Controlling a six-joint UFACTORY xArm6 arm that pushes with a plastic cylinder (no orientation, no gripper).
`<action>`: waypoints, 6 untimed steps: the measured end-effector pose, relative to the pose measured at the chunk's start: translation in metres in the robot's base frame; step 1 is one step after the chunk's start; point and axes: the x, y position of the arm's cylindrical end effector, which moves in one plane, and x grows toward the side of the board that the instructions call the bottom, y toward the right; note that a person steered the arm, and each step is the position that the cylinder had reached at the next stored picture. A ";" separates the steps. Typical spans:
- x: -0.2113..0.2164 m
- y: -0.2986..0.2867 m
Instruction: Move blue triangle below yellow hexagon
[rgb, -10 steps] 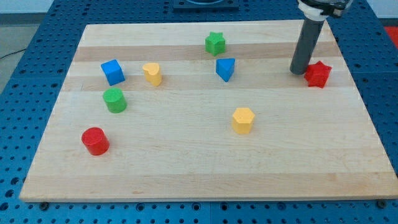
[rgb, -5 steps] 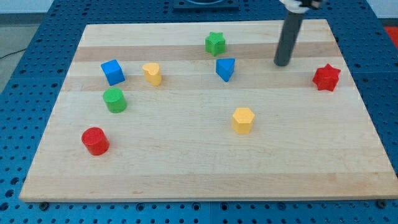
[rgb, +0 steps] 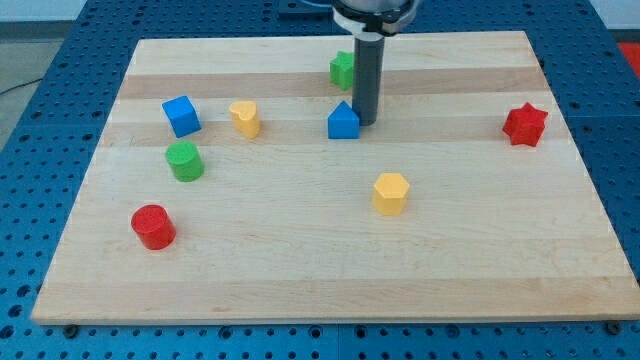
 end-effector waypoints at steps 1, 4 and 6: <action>-0.031 -0.003; 0.051 -0.017; 0.014 -0.022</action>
